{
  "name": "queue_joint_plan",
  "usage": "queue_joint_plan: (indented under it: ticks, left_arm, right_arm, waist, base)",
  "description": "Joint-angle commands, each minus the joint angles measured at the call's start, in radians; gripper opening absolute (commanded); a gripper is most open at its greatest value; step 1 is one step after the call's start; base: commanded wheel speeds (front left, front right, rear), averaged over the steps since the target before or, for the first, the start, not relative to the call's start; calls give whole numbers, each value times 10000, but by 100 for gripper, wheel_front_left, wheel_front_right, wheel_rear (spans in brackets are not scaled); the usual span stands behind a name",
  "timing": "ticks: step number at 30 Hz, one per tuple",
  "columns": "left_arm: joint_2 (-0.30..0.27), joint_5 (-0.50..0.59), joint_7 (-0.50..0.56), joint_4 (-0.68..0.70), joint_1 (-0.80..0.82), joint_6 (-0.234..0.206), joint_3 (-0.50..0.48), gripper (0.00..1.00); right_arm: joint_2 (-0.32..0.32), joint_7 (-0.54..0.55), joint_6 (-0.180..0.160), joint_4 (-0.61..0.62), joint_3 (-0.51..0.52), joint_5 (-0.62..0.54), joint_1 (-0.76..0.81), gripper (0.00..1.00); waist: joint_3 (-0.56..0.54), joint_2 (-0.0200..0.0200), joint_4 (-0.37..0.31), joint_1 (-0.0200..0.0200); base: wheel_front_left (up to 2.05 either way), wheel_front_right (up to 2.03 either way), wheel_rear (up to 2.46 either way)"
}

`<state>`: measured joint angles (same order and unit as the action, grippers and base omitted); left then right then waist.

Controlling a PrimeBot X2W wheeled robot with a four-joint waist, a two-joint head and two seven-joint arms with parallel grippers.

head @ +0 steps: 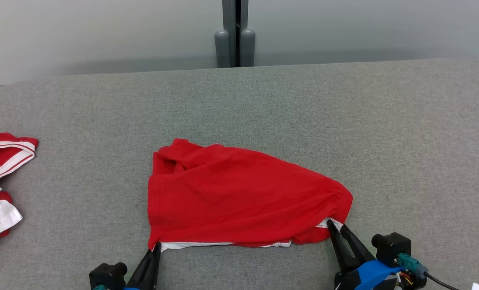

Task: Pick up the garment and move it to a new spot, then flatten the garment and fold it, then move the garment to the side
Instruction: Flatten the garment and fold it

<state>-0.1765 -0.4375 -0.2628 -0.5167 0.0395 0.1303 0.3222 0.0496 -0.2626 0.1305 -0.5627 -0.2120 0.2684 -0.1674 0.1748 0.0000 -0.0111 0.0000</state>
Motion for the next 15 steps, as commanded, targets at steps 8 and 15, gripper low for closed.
queue_joint_plan:
  ticks: [8, 15]
  left_arm:
    - [106, 98, -29, 404, 151, 8, -582, 0]
    - [22, 476, -31, 1763, 561, 8, -1438, 0]
  right_arm:
    - [20, -36, 5, 980, 65, -47, 499, 0]
    - [26, -39, 3, 2272, 431, -20, 153, 0]
  waist:
    - [-362, 0, -129, 0]
    - [-1212, 0, -152, 0]
  base:
    - [0, 0, 0]
    - [0, 0, 0]
